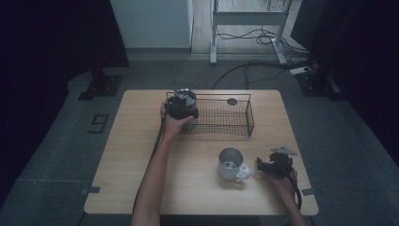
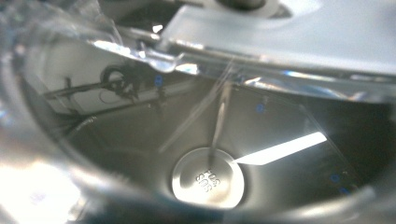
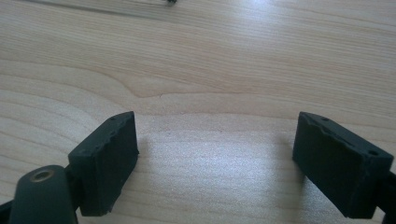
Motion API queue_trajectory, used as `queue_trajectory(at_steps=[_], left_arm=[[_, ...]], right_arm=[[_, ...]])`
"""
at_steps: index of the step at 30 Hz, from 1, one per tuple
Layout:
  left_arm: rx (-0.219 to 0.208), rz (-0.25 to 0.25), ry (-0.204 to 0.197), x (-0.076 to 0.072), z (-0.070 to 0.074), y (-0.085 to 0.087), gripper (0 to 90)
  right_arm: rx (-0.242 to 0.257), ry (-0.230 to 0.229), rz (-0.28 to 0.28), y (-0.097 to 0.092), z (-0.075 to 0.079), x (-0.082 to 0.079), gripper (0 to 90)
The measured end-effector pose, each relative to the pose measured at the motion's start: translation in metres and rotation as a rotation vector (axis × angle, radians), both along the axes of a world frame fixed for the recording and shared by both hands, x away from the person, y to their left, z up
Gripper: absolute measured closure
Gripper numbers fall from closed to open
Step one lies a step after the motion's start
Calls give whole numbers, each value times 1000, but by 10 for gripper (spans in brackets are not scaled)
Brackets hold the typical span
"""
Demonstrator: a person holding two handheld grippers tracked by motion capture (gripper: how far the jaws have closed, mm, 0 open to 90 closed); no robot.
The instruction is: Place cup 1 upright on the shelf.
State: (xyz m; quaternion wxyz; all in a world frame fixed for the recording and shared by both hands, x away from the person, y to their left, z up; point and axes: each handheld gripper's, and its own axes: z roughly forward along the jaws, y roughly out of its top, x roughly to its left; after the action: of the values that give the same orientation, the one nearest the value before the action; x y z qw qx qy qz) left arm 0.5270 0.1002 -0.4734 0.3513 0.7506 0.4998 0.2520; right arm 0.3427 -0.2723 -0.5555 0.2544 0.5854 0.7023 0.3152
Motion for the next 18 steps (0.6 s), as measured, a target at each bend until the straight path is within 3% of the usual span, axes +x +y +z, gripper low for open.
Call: queue_trajectory(at_steps=[3,18], left_arm=[[-29,-7,-11,-4,5,1,20],[-75,-32,-84,-22,24,16,6]], right_arm=[[0,0,0,0,0,0,136],[0,0,0,0,0,0,136]])
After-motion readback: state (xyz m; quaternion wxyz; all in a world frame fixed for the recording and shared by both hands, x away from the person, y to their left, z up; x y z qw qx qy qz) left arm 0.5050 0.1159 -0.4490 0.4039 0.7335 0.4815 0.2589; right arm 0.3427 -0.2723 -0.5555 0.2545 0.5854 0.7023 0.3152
